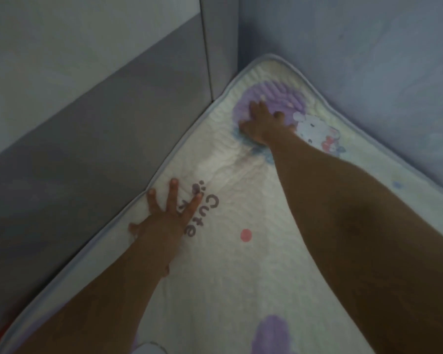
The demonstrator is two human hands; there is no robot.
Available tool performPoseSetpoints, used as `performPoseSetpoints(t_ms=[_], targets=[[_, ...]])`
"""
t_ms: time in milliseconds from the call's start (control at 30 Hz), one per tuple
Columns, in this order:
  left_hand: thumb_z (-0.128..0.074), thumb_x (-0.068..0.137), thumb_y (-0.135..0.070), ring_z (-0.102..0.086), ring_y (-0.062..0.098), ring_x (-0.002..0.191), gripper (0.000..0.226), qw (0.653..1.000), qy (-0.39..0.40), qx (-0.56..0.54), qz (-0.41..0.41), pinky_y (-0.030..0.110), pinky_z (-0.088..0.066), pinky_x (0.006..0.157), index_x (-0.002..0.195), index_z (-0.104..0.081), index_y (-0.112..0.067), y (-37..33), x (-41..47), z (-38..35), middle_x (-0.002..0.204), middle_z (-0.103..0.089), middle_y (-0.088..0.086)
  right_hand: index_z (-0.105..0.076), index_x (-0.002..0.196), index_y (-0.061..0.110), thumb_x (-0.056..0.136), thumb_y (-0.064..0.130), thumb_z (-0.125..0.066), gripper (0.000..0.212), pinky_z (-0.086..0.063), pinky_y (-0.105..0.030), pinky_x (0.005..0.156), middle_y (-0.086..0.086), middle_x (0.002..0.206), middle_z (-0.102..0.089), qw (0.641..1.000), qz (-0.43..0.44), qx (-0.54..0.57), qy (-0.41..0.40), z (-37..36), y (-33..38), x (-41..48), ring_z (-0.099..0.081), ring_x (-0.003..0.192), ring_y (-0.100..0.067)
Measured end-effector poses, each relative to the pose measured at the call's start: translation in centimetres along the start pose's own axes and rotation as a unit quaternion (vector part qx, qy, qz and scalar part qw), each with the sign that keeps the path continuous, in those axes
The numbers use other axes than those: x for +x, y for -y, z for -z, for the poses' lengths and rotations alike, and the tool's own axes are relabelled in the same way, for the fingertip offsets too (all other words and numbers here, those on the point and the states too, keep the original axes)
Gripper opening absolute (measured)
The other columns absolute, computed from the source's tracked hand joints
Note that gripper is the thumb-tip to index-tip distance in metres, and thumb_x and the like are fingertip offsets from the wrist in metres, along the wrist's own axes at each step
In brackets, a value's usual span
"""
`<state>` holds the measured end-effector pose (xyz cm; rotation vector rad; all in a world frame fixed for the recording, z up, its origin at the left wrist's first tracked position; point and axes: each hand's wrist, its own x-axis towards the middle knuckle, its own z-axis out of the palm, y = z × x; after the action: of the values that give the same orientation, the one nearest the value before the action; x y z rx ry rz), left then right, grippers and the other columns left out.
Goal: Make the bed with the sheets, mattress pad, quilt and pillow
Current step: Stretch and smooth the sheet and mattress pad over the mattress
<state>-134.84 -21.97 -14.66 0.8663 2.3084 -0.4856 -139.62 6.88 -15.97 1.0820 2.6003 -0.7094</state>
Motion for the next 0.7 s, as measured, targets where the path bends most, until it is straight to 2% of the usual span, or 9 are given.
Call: performPoseSetpoints(t_ms=[100, 167, 233, 267, 333, 367, 433, 533, 700], targets=[[-0.078, 0.073, -0.011, 0.016, 0.05, 0.139, 0.133, 0.999, -0.038, -0.004, -0.012, 0.076, -0.034, 0.088, 0.135, 0.034, -0.047, 0.1, 0.8, -0.9, 0.143, 0.047, 0.005, -0.001, 0.15, 0.037, 0.093, 0.059, -0.034, 0.07, 0.002, -0.07, 0.106, 0.01, 0.16, 0.005, 0.997, -0.009, -0.05, -0.059, -1.0, 0.1, -0.8, 0.007, 0.146, -0.035], [-0.057, 0.092, -0.028, 0.018, 0.047, 0.139, 0.098, 0.998, -0.025, -0.061, -0.022, 0.079, -0.025, 0.094, 0.135, 0.027, -0.054, 0.5, 1.4, -1.5, 0.146, 0.043, 0.0, 0.0, 0.151, 0.033, 0.088, 0.056, -0.048, 0.082, 0.0, -0.071, 0.107, 0.006, 0.16, 0.005, 0.996, -0.001, -0.046, -0.081, -0.7, 0.7, 0.1, 0.005, 0.146, -0.035], [-0.027, 0.097, -0.048, 0.02, 0.043, 0.14, 0.061, 0.994, -0.019, -0.105, -0.033, 0.079, -0.016, 0.098, 0.136, 0.018, -0.058, 0.5, 1.4, -1.5, 0.149, 0.038, -0.007, 0.006, 0.151, 0.031, 0.083, 0.052, -0.057, 0.094, -0.002, -0.068, 0.109, 0.004, 0.16, 0.009, 0.995, 0.013, -0.039, -0.096, 0.5, 1.4, 1.4, 0.006, 0.146, -0.032], [-0.038, 0.097, -0.043, 0.02, 0.044, 0.14, 0.071, 0.994, -0.031, -0.1, -0.023, 0.08, -0.017, 0.097, 0.136, 0.02, -0.057, 0.5, 1.6, -1.6, 0.148, 0.039, -0.006, 0.006, 0.151, 0.031, 0.082, 0.052, -0.057, 0.096, -0.002, -0.068, 0.109, 0.004, 0.16, 0.009, 0.994, 0.023, -0.043, -0.095, 1.1, 1.5, 2.1, 0.005, 0.147, -0.031], [-0.071, 0.081, -0.015, 0.018, 0.049, 0.138, 0.121, 0.999, -0.022, -0.023, -0.014, 0.078, -0.027, 0.091, 0.135, 0.031, -0.05, 0.2, 1.7, -1.1, 0.144, 0.046, 0.004, 0.0, 0.151, 0.034, 0.081, 0.06, -0.054, 0.092, -0.004, -0.068, 0.109, 0.005, 0.16, 0.001, 0.997, 0.026, -0.058, -0.046, 2.0, 1.4, 3.3, 0.001, 0.147, -0.031], [-0.076, 0.073, -0.006, 0.016, 0.05, 0.138, 0.132, 1.0, -0.014, 0.006, -0.006, 0.076, -0.029, 0.09, 0.136, 0.033, -0.047, -0.2, 1.6, -0.8, 0.142, 0.047, 0.007, -0.005, 0.151, 0.035, 0.08, 0.066, -0.052, 0.09, -0.005, -0.068, 0.109, 0.005, 0.16, -0.003, 0.997, 0.018, -0.069, -0.011, 2.5, 1.2, 3.6, -0.002, 0.147, -0.033], [-0.077, 0.07, 0.0, 0.014, 0.051, 0.138, 0.137, 1.0, -0.004, 0.017, 0.001, 0.076, -0.031, 0.09, 0.136, 0.033, -0.046, -0.3, 1.7, -0.4, 0.142, 0.047, 0.01, -0.013, 0.15, 0.037, 0.075, 0.074, -0.05, 0.091, -0.008, -0.067, 0.11, 0.001, 0.16, -0.009, 0.995, 0.007, -0.097, 0.018, 2.7, 1.1, 4.4, -0.007, 0.146, -0.036], [-0.079, 0.066, 0.002, 0.014, 0.053, 0.137, 0.141, 0.999, 0.008, 0.035, 0.001, 0.076, -0.032, 0.089, 0.135, 0.034, -0.046, -0.3, 1.8, -0.4, 0.144, 0.045, 0.011, -0.018, 0.148, 0.034, 0.072, 0.072, -0.055, 0.092, -0.012, -0.067, 0.109, -0.002, 0.158, -0.013, 0.992, 0.005, -0.124, -0.019, 2.8, 1.7, 4.5, -0.01, 0.144, -0.036], [-0.072, 0.075, 0.0, 0.019, 0.051, 0.137, 0.129, 1.0, 0.02, 0.0, -0.002, 0.076, -0.03, 0.091, 0.137, 0.03, -0.048, -0.1, 1.8, -0.1, 0.145, 0.045, 0.009, 0.002, 0.15, 0.037, 0.079, 0.071, -0.049, 0.095, -0.004, -0.069, 0.108, 0.005, 0.161, 0.003, 0.993, 0.004, -0.114, -0.013, 1.5, 1.3, 4.0, 0.005, 0.147, -0.034]])
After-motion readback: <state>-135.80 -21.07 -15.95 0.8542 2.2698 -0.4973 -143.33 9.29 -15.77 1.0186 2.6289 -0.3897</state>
